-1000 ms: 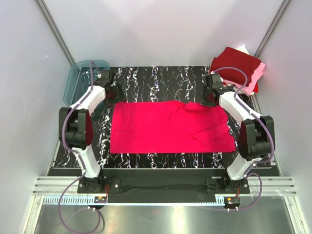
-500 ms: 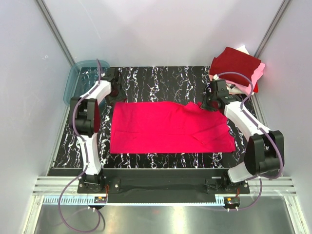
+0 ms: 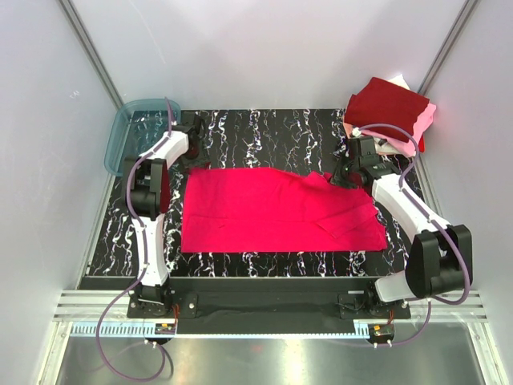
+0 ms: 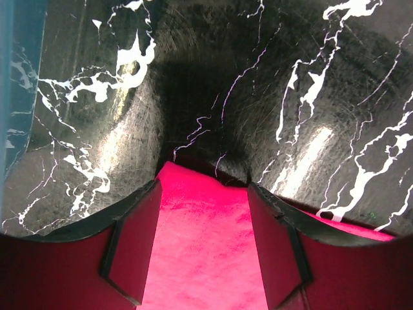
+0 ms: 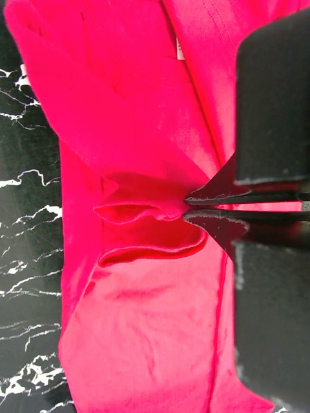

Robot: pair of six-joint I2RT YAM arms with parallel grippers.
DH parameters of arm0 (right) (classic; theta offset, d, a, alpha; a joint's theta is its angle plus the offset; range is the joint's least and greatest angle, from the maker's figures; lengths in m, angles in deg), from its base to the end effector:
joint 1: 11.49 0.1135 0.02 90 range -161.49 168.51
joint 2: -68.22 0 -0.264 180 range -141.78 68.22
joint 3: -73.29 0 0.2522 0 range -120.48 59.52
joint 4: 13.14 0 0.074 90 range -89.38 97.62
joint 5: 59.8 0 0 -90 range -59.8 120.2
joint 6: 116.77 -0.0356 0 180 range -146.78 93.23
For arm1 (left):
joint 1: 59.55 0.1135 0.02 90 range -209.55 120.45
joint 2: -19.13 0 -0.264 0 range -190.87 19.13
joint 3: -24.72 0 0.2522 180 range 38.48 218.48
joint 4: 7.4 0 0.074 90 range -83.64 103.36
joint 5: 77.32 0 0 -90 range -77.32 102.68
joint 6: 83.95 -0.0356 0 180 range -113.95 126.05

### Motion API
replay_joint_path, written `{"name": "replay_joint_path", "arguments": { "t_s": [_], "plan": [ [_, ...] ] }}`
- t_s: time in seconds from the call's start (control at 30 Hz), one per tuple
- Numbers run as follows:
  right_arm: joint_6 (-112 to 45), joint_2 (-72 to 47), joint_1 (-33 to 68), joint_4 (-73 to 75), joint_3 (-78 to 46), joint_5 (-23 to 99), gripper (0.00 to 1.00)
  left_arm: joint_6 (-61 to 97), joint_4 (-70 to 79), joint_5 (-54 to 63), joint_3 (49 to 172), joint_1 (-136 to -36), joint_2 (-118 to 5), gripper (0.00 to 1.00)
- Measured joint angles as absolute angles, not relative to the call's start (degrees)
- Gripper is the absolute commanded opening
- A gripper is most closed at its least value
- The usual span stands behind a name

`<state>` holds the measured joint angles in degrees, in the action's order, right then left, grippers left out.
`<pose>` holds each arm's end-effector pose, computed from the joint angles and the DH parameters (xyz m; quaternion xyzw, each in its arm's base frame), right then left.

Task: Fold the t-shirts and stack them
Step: Fold the tshirt

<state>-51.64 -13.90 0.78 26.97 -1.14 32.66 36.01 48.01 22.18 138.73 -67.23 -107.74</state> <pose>0.3000 0.0668 0.2601 0.0947 0.9280 0.1336 0.3348 0.4613 -0.0563 0.1672 -0.2044 0.9572 0.0164 0.2040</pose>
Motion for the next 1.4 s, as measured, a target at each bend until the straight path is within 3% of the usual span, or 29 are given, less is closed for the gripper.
{"name": "replay_joint_path", "arguments": {
  "t_s": [0.2, 0.33, 0.57, 0.73, 0.8, 1.07, 1.4],
  "plan": [
    [-51.6, -12.0, 0.8, 27.0, -1.0, 32.7, 0.00, 36.6, 47.5, 22.8, 138.7, -67.3, -107.7, 0.68],
    [-51.6, -11.8, 0.8, 27.0, -0.9, 32.8, 0.00, 36.8, 47.5, 23.1, 139.3, -67.3, -108.3, 0.64],
    [-51.4, -11.8, 0.8, 27.0, -0.7, 32.7, 0.00, 37.2, 47.2, 23.9, 139.3, -67.3, -108.5, 0.39],
    [-51.0, -11.8, 0.8, 27.0, -0.6, 32.7, 0.00, 36.9, 47.4, 23.9, 139.5, -67.6, -108.7, 0.08],
    [-50.5, -11.8, 0.8, 27.0, -0.6, 32.6, 0.00, 36.5, 47.8, 23.9, 140.1, -67.8, -109.0, 0.00],
    [-48.6, -11.8, 0.8, 29.3, -2.7, 30.5, 0.00, 36.2, 48.0, 23.8, 139.9, -68.2, -108.8, 0.00],
    [-49.1, -5.4, 0.8, 33.5, -2.5, 26.1, 0.00, 36.2, 49.0, 24.7, 127.5, -68.5, -98.1, 0.00]
  ]
}}
